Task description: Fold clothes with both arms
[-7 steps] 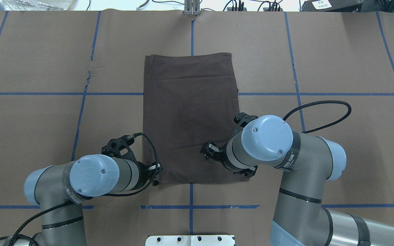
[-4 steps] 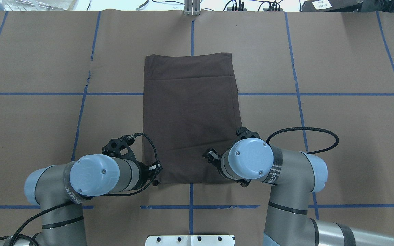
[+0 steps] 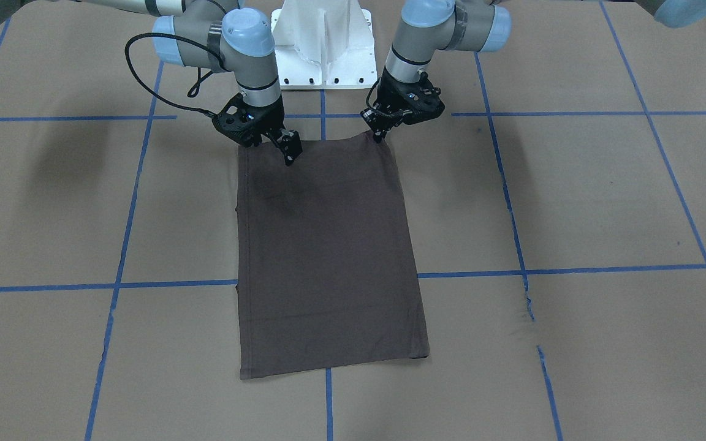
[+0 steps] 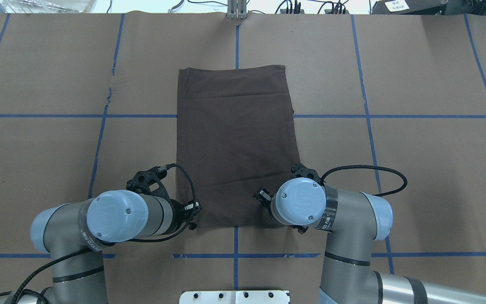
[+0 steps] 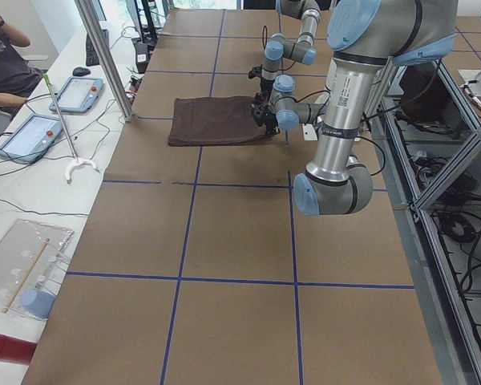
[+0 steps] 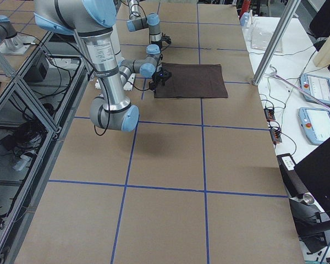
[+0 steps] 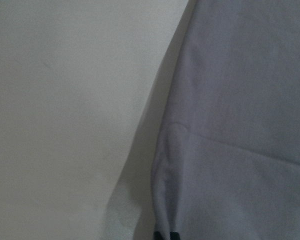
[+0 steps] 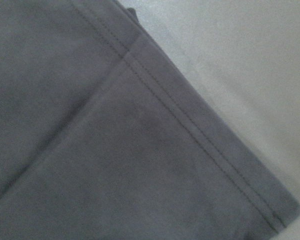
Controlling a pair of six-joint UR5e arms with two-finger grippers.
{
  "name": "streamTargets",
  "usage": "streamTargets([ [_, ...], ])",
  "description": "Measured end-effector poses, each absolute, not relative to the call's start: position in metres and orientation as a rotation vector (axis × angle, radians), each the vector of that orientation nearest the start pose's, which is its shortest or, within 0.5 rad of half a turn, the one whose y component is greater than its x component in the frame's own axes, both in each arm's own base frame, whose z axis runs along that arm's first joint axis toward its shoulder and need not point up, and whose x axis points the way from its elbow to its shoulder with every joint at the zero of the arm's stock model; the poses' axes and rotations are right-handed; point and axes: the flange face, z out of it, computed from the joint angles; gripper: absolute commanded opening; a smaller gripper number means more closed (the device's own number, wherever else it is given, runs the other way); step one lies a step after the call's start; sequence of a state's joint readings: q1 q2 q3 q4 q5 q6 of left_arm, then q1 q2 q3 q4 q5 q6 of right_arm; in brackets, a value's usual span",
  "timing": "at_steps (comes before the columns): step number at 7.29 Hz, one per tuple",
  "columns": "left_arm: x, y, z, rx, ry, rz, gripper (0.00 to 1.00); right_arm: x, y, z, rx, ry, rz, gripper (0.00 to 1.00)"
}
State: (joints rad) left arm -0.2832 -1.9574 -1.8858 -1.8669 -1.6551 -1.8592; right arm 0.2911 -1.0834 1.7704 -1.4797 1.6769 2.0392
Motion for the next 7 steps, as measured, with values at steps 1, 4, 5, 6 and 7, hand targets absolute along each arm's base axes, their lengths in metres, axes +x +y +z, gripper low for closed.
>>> streamTargets([
  [1, 0.5386, -0.2870, 0.2732, -0.081, 1.007, -0.481, 0.00, -0.5816, -0.3006, 0.2904, -0.174, -0.779, 0.677, 1.00],
  [4, 0.5386, -0.2872, 0.2727, -0.080, 1.008, -0.481, 0.00, -0.5805, -0.2991, 0.2888, -0.179, -0.779, 0.681, 1.00],
  [5, 0.5387, -0.2873, 0.2725, -0.080, 1.008, -0.482, 0.00, -0.5802, -0.2979, 0.2874, -0.183, -0.780, 0.684, 1.00],
  [6, 0.5387, -0.2873, 0.2725, -0.079, 1.008, -0.482, 0.00, -0.5801, -0.2967, 0.2871, -0.187, -0.780, 0.688, 1.00],
  [7, 0.5387, -0.2874, 0.2724, -0.079, 1.009, -0.482, 0.00, -0.5803, -0.2958, 0.2879, -0.188, -0.777, 0.689, 1.00],
])
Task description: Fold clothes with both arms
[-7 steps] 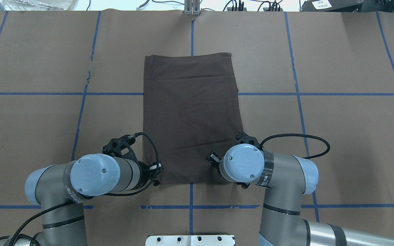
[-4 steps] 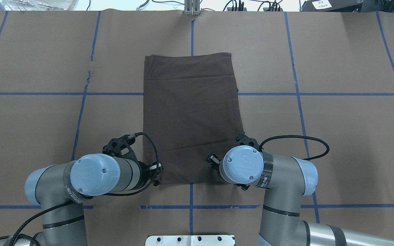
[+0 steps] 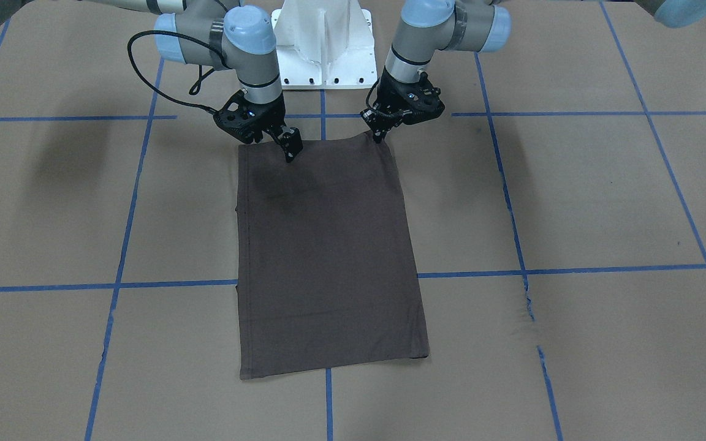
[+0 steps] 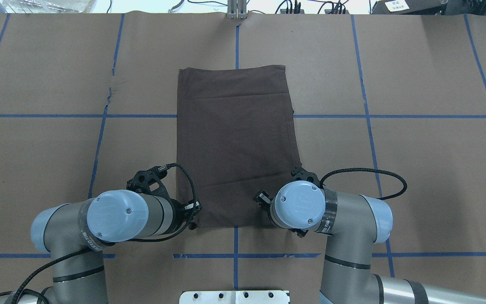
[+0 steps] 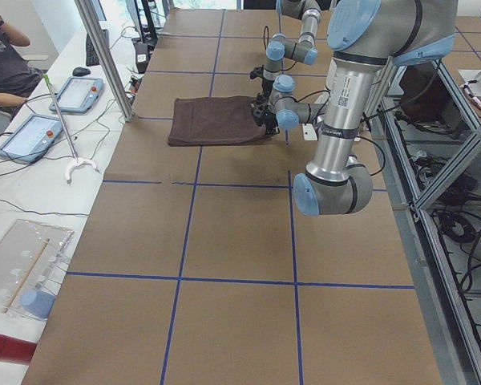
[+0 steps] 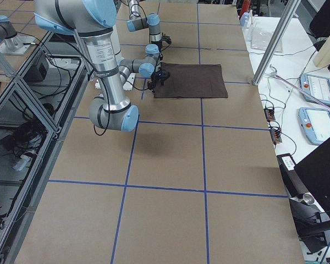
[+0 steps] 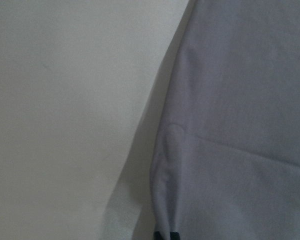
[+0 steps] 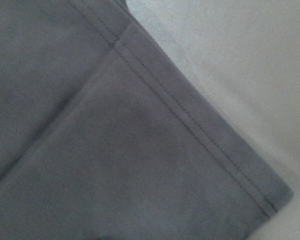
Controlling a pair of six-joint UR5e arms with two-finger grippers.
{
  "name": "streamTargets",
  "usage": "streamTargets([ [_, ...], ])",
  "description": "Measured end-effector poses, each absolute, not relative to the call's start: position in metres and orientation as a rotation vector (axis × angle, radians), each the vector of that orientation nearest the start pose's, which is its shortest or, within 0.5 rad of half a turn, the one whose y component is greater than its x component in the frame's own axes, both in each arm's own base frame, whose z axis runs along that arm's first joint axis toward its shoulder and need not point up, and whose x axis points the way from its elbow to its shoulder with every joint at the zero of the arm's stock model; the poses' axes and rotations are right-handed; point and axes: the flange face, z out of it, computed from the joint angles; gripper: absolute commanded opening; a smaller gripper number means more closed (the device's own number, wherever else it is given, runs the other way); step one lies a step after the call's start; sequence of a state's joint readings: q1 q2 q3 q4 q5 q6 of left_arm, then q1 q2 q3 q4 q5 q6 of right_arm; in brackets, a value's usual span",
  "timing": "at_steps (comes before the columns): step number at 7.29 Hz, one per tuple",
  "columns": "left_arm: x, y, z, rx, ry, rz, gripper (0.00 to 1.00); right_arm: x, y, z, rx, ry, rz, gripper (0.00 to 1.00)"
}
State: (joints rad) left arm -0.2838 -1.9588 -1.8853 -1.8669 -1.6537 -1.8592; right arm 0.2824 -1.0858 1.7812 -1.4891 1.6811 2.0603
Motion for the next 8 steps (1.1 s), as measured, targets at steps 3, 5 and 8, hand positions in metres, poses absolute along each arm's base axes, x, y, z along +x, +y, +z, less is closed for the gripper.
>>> streamTargets([
  [3, 0.5387, -0.2874, 0.2724, -0.079, 1.009, -0.482, 0.00, -0.5822, -0.2937, 0.2928, -0.190, -0.767, 0.687, 0.19],
  [5, 0.5386, -0.2875, 0.2724, -0.078, 1.009, -0.482, 0.00, -0.5826, -0.2929, 0.2916, -0.191, -0.768, 0.679, 0.00],
  [8, 0.5386, -0.2875, 0.2724, -0.078, 1.009, -0.483, 0.00, -0.5811, -0.2951, 0.2890, -0.198, -0.772, 0.674, 0.00],
])
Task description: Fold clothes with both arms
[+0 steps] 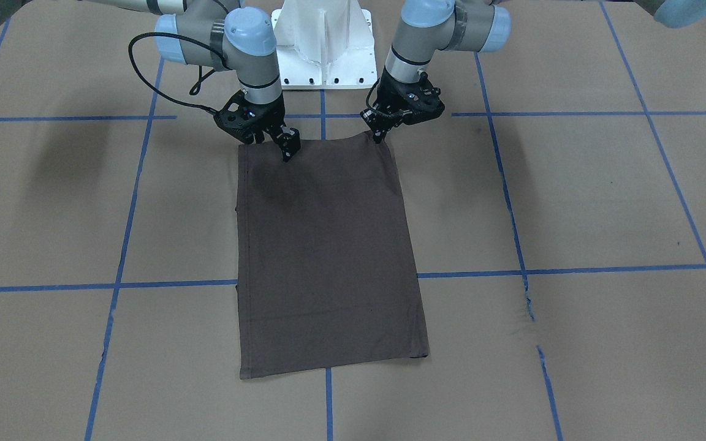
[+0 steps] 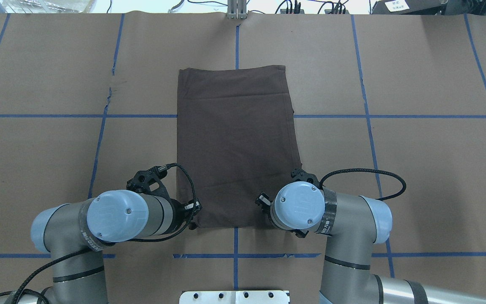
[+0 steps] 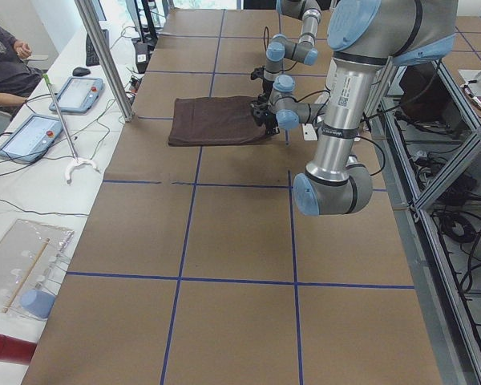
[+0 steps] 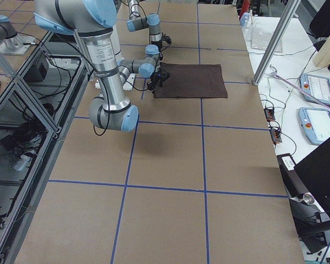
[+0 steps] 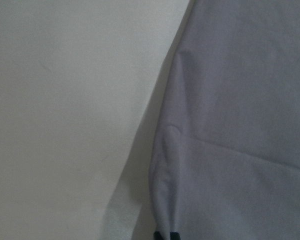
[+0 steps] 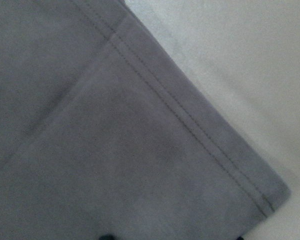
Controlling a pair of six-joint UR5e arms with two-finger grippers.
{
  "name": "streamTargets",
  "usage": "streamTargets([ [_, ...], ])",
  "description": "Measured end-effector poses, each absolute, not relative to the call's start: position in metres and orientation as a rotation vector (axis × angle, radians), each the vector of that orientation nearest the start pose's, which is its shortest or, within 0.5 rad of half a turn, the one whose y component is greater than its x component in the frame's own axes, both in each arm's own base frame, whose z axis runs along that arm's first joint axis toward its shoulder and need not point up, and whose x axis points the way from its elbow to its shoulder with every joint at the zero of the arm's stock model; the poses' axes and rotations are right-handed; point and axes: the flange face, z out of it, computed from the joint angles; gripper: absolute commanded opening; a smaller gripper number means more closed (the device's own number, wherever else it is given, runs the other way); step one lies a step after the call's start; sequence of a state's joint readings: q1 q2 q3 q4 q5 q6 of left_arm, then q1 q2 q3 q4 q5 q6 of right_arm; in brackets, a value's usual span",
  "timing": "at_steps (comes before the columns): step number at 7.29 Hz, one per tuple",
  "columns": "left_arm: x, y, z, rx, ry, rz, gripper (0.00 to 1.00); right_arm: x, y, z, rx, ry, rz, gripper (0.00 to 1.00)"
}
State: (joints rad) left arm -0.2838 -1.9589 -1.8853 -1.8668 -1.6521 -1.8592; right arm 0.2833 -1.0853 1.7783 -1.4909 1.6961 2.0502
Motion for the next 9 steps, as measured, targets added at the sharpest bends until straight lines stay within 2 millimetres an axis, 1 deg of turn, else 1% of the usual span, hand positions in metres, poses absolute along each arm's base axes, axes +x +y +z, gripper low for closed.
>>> streamTargets([
  [3, 0.538, -0.288, 0.272, -0.077, 1.008, -0.484, 0.00, -0.580, -0.299, 0.283, -0.205, -0.780, 0.675, 0.00],
  [6, 0.538, -0.288, 0.272, -0.077, 1.009, -0.483, 0.00, -0.580, -0.305, 0.272, -0.204, -0.796, 0.680, 0.00],
  [9, 0.536, -0.288, 0.270, -0.077, 1.015, -0.483, 0.00, -0.578, -0.307, 0.262, -0.199, -0.819, 0.684, 0.00],
])
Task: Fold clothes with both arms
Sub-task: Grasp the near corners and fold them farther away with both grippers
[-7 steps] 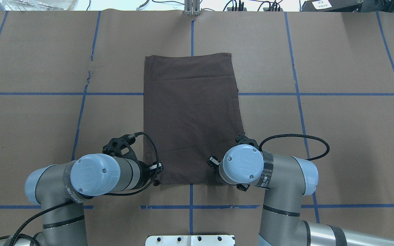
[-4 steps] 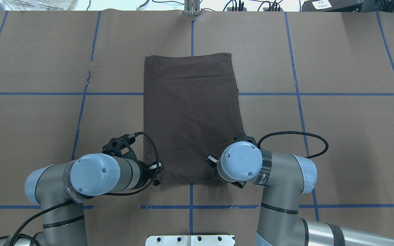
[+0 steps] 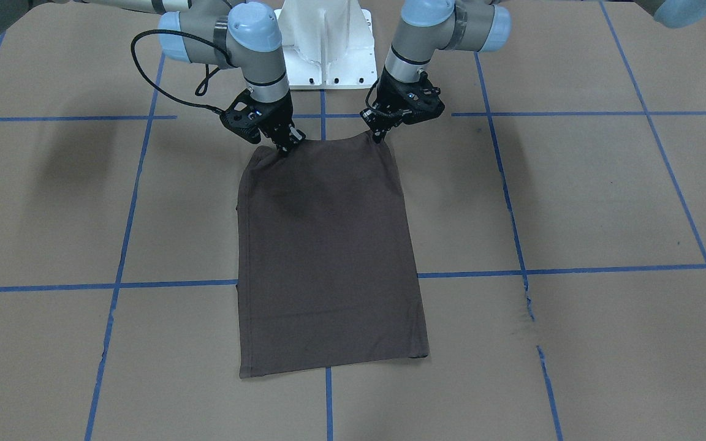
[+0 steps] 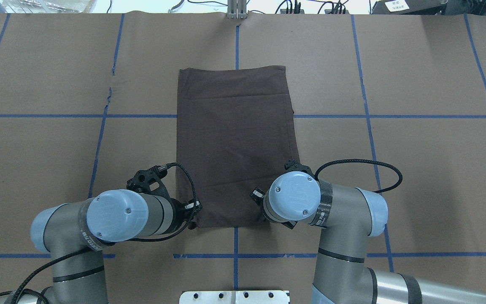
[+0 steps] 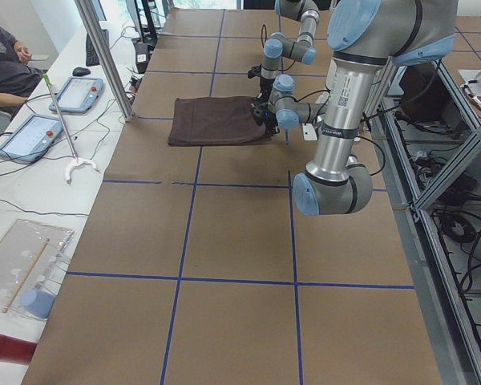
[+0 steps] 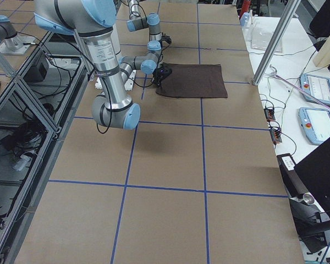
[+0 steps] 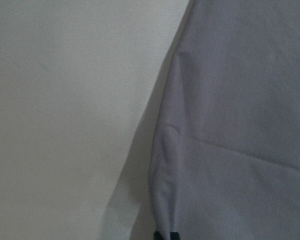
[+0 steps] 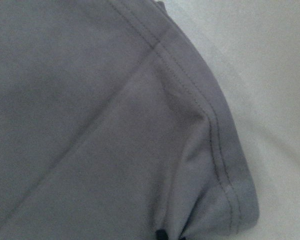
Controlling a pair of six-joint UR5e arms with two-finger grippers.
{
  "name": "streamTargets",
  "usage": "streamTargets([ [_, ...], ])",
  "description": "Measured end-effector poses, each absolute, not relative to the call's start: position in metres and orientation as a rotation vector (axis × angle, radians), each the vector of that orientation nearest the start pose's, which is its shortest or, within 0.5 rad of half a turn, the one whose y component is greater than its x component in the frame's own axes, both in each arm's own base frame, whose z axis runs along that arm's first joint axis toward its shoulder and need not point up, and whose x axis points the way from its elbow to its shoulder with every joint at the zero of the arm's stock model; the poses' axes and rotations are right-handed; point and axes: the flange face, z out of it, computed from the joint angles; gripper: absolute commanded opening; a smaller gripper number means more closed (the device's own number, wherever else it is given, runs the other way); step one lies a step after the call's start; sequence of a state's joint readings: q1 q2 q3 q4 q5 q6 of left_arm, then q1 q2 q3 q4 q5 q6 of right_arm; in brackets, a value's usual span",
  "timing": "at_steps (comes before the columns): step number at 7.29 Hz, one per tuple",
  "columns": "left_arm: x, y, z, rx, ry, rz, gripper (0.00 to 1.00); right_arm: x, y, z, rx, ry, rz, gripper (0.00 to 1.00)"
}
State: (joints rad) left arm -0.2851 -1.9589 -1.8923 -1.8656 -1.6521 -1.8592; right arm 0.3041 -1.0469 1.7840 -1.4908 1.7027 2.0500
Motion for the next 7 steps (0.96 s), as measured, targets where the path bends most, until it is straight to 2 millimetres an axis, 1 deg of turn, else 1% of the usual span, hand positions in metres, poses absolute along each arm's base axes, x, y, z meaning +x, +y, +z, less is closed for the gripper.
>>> streamTargets([
  [2, 0.521, -0.284, 0.260, -0.074, 1.036, -0.477, 0.00, -0.564, -0.306, 0.251, -0.201, -0.853, 0.683, 0.00],
  [3, 0.509, -0.275, 0.250, -0.074, 1.042, -0.463, 0.00, -0.552, -0.300, 0.245, -0.207, -0.875, 0.673, 0.00],
  [4, 0.500, -0.255, 0.236, -0.087, 1.047, -0.432, 0.00, -0.537, -0.285, 0.237, -0.218, -0.906, 0.650, 0.00],
  [5, 0.492, -0.228, 0.221, -0.111, 1.048, -0.391, 0.00, -0.521, -0.265, 0.227, -0.234, -0.940, 0.618, 0.00],
  [6, 0.485, -0.208, 0.210, -0.130, 1.043, -0.361, 0.00, -0.512, -0.249, 0.219, -0.247, -0.964, 0.591, 0.00],
  [7, 0.481, -0.198, 0.206, -0.140, 1.031, -0.348, 0.00, -0.510, -0.240, 0.214, -0.255, -0.975, 0.573, 0.00],
])
